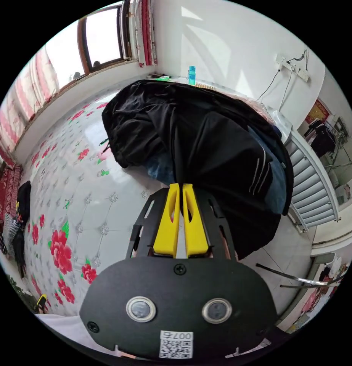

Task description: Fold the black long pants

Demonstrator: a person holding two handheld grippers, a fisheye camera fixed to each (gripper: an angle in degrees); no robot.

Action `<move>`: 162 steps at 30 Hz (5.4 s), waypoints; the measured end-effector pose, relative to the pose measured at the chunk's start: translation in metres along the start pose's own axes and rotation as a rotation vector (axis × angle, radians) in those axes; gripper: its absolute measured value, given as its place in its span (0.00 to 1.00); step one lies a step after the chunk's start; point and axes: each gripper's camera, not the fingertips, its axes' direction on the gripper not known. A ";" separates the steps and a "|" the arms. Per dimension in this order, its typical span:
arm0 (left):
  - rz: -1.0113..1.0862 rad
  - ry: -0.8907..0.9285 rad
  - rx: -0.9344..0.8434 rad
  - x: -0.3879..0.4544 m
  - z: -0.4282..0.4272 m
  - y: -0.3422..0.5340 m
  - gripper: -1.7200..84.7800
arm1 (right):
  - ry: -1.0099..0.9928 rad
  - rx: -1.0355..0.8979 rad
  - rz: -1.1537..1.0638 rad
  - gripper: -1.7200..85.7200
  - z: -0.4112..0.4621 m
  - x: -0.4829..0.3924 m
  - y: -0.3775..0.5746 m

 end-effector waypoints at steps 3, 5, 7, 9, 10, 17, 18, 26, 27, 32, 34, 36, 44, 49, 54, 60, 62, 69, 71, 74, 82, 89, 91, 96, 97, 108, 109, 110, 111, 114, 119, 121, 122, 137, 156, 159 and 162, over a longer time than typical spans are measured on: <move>0.032 0.048 0.013 -0.008 -0.008 0.003 0.01 | -0.240 -0.023 -0.131 0.02 -0.002 -0.065 0.029; 0.056 0.080 0.035 -0.012 -0.017 0.006 0.02 | -0.374 -0.015 -0.197 0.02 -0.009 -0.132 0.052; 0.077 0.104 0.070 -0.017 -0.028 0.013 0.02 | -0.422 -0.034 -0.272 0.02 -0.013 -0.191 0.063; 0.091 0.133 0.112 -0.027 -0.043 0.028 0.03 | -0.498 -0.071 -0.365 0.02 -0.015 -0.255 0.076; 0.093 0.138 0.120 -0.030 -0.047 0.033 0.03 | -0.568 -0.106 -0.436 0.02 -0.016 -0.298 0.087; 0.084 0.093 0.208 -0.078 -0.089 0.092 0.07 | -0.897 -0.295 -0.901 0.02 -0.037 -0.571 0.197; 0.065 0.094 0.219 -0.087 -0.095 0.101 0.07 | -0.935 -0.314 -0.931 0.02 -0.040 -0.589 0.208; -0.044 0.121 0.339 -0.131 -0.147 0.149 0.08 | -1.004 -0.384 -1.134 0.05 -0.044 -0.649 0.285; -0.053 0.126 0.346 -0.136 -0.153 0.152 0.08 | -0.974 -0.372 -1.121 0.05 -0.040 -0.639 0.281; -0.049 0.129 0.354 -0.144 -0.160 0.154 0.08 | -0.703 -0.281 -0.859 0.08 -0.004 -0.509 0.230; -0.052 0.134 0.318 -0.146 -0.152 0.148 0.08 | -0.580 -0.232 -0.781 0.09 0.002 -0.464 0.217; -0.034 0.162 0.267 -0.144 -0.140 0.140 0.09 | -0.455 -0.229 -0.686 0.10 0.011 -0.423 0.202; 0.050 0.113 0.156 -0.130 -0.120 0.121 0.10 | -0.095 -0.288 -0.358 0.11 0.061 -0.296 0.163; 0.048 0.076 0.134 -0.135 -0.123 0.119 0.10 | -0.129 -0.293 -0.307 0.06 0.081 -0.293 0.178; 0.005 0.035 0.163 -0.146 -0.138 0.121 0.10 | -0.241 -0.316 -0.229 0.03 0.067 -0.309 0.173; -0.040 0.027 0.170 -0.162 -0.145 0.123 0.10 | -0.690 0.001 -0.306 0.02 -0.064 -0.416 0.128; -0.054 0.036 0.180 -0.164 -0.148 0.122 0.10 | -0.942 0.082 -0.534 0.03 -0.143 -0.517 0.137; -0.093 0.038 0.285 -0.176 -0.176 0.118 0.12 | -1.484 -0.104 -1.261 0.06 -0.280 -0.748 0.316; -0.130 0.031 0.290 -0.187 -0.180 0.121 0.12 | -1.312 -0.093 -1.386 0.07 -0.268 -0.769 0.367; -0.198 0.022 0.270 -0.210 -0.179 0.125 0.12 | -1.032 -0.082 -1.366 0.07 -0.214 -0.765 0.378; -0.341 -0.033 0.224 -0.262 -0.177 0.109 0.12 | -0.477 -0.232 -0.947 0.10 -0.035 -0.711 0.264; -0.504 -0.166 0.271 -0.306 -0.193 0.084 0.12 | -0.303 -0.389 -0.781 0.13 0.089 -0.708 0.210; -0.518 -0.227 0.275 -0.313 -0.196 0.072 0.13 | -0.256 -0.411 -0.813 0.13 0.109 -0.717 0.212; -0.507 -0.289 0.189 -0.329 -0.166 0.016 0.13 | -0.221 -0.400 -0.926 0.11 0.117 -0.728 0.235; -0.507 -0.277 0.173 -0.329 -0.160 0.009 0.12 | -0.224 -0.446 -0.966 0.10 0.113 -0.726 0.238; -0.116 -0.053 0.069 -0.214 -0.099 -0.033 0.08 | -0.115 -0.674 -0.554 0.09 0.061 -0.409 0.293; -0.113 -0.057 0.068 -0.211 -0.099 -0.033 0.08 | -0.149 -0.646 -0.478 0.09 0.044 -0.380 0.292; -0.116 -0.067 0.080 -0.210 -0.105 -0.033 0.08 | -0.199 -0.563 -0.425 0.10 0.020 -0.358 0.285; -0.131 -0.081 0.108 -0.213 -0.114 -0.033 0.08 | -0.226 -0.511 -0.401 0.10 0.007 -0.349 0.279; -0.202 -0.143 0.178 -0.236 -0.145 -0.036 0.08 | -0.335 -0.262 -0.319 0.10 -0.044 -0.323 0.248; -0.414 -0.228 0.221 -0.283 -0.171 -0.037 0.13 | -0.424 -0.195 -0.330 0.12 -0.020 -0.371 0.207; -0.468 -0.230 0.187 -0.295 -0.166 -0.042 0.18 | -0.392 -0.260 -0.389 0.13 0.008 -0.406 0.204; -0.506 -0.252 0.134 -0.303 -0.158 -0.047 0.20 | -0.364 -0.315 -0.412 0.13 0.028 -0.427 0.203; -0.454 -0.241 0.119 -0.307 -0.169 -0.090 0.01 | -0.230 -0.245 -0.682 0.02 -0.040 -0.473 0.167; -0.318 -0.149 0.294 -0.229 -0.164 -0.051 0.15 | -0.187 -0.083 -0.355 0.03 -0.111 -0.440 0.083; -0.321 -0.175 0.209 -0.221 -0.141 -0.034 0.17 | -0.419 -0.241 -0.500 0.03 -0.103 -0.483 0.152; -0.336 -0.256 0.084 -0.220 -0.113 -0.046 0.16 | -0.514 -0.358 -0.637 0.03 -0.103 -0.534 0.228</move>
